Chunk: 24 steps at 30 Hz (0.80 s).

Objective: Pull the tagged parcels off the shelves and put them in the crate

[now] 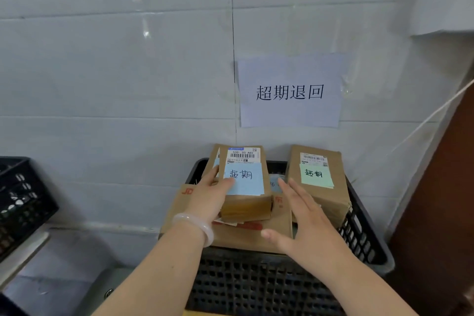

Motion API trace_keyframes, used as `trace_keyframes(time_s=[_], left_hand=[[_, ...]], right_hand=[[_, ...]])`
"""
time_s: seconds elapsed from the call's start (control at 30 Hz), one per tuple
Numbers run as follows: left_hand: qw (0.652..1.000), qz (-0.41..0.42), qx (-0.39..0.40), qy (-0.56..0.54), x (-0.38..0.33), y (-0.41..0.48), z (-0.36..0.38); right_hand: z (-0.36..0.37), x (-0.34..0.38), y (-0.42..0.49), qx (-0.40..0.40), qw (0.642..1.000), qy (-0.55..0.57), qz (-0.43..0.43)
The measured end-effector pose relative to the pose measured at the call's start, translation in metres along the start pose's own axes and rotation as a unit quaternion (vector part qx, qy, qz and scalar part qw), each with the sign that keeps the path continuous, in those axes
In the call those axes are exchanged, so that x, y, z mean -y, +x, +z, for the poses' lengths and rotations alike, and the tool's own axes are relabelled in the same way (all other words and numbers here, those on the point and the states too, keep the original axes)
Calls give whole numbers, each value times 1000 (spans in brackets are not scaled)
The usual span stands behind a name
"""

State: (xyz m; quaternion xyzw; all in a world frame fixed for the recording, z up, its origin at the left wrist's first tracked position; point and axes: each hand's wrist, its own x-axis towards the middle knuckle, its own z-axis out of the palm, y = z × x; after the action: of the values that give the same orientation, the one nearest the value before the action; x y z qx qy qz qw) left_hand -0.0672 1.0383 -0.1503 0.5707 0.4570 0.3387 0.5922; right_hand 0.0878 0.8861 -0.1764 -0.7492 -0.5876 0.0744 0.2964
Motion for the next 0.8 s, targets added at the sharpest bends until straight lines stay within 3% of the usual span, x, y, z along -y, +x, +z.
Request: trace_keyframes(time_s=[0.23, 0.37, 0.8], left_hand=[[975, 129, 19, 179, -6, 0, 8], [962, 149, 39, 225, -1, 4, 7], [988, 112, 31, 103, -18, 55, 41]], right_hand=[[-10, -8, 12, 0, 1000, 11, 4], [-12, -12, 17, -4, 1000, 13, -6], [-24, -37, 50, -25, 1000, 14, -6]])
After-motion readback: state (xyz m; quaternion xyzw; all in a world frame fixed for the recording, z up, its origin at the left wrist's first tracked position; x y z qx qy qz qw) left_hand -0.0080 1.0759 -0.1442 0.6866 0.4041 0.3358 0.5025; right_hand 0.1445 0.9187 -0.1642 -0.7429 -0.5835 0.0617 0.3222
